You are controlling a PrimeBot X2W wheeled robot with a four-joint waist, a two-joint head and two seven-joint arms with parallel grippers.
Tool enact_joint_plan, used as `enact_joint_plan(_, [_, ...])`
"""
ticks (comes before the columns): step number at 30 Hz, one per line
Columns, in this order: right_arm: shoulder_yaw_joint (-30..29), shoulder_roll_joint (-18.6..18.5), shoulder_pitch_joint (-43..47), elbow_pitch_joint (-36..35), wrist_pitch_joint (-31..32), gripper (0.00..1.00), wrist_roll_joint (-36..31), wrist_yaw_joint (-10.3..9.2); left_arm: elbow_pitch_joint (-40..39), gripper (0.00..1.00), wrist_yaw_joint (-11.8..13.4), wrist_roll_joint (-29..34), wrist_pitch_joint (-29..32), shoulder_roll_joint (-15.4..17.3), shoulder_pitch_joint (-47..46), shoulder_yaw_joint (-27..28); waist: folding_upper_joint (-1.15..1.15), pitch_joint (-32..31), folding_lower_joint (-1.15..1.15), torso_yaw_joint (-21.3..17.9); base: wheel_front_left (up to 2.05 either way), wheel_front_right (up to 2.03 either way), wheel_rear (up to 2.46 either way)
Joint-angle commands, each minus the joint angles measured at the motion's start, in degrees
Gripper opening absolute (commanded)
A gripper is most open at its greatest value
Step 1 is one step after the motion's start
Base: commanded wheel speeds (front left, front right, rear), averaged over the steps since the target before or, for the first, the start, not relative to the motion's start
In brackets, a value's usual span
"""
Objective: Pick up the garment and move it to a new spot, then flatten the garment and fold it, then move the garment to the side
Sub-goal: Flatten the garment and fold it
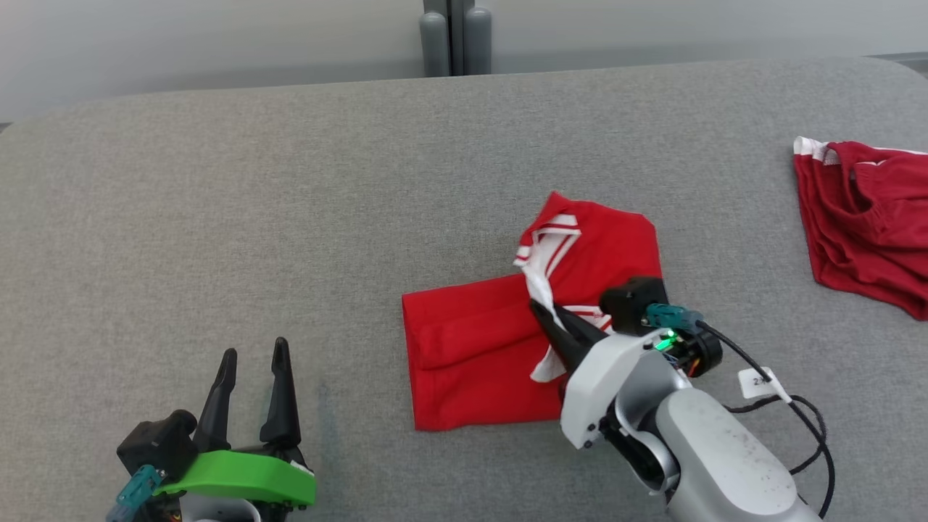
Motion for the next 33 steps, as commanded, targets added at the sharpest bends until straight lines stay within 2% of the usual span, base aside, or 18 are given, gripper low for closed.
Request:
enact_joint_plan(1, [1.9, -0.1, -1.3, 1.1, -0.9, 0.0, 1.5, -0.08, 0.3, 1.0, -0.3, 0.0, -0.2, -0.2, -0.9, -0.1, 0.0, -0.1, 0.0, 1.3, 0.0, 0.0, 0.0])
enact_joint_plan(10, [11.5, 0.0, -6.4, 9.8, -3.1, 0.0, 7.8, -0.08, 1.6, 1.0, -0.6, -0.2, -0.2, -0.5, -1.5, -1.1, 0.0, -0.3, 0.0, 4.4, 0.0, 0.0, 0.0])
enact_joint_plan(18, [17.7, 0.0, -9.7, 14.8, -4.8, 0.0, 13.0, -0.07, 2.3, 1.0, -0.7, 0.1, -0.2, -0.7, -1.2, -1.5, 0.0, -0.9, 0.0, 5.2, 0.0, 0.0, 0.0])
enact_joint_plan(19, [18.4, 0.0, -10.1, 15.1, -5.1, 0.17, 13.5, -0.07, 2.3, 1.0, -0.8, 0.2, -0.2, -0.7, -1.2, -1.5, 0.0, -0.9, 0.0, 5.2, 0.0, 0.0, 0.0])
enact_joint_plan(20, [19.3, 0.0, -10.6, 15.1, -5.7, 0.48, 14.2, -0.07, 2.3, 1.0, -0.8, 0.2, -0.2, -0.7, -1.1, -1.6, 0.0, -1.0, 0.0, 5.2, 0.0, 0.0, 0.0])
enact_joint_plan(21, [19.9, 0.0, -10.9, 15.1, -6.2, 1.0, 14.7, -0.07, 2.4, 1.0, -0.8, 0.3, -0.2, -0.7, -1.1, -1.6, 0.0, -1.1, 0.0, 5.2, 0.0, 0.0, 0.0])
enact_joint_plan(27, [22.4, -0.1, -13.0, 14.5, -10.3, 1.0, 17.8, -0.07, 2.4, 1.0, -0.9, 0.5, -0.2, -0.8, -0.9, -1.6, 0.0, -1.3, 0.0, 4.3, 0.0, 0.0, 0.0])
enact_joint_plan(33, [20.0, -0.1, -15.5, 15.6, -15.9, 1.0, 14.9, -0.07, 1.9, 1.0, -0.8, 0.9, -0.2, -0.9, -0.8, -1.6, 0.0, -1.8, 0.0, 2.7, 0.0, 0.0, 0.0])
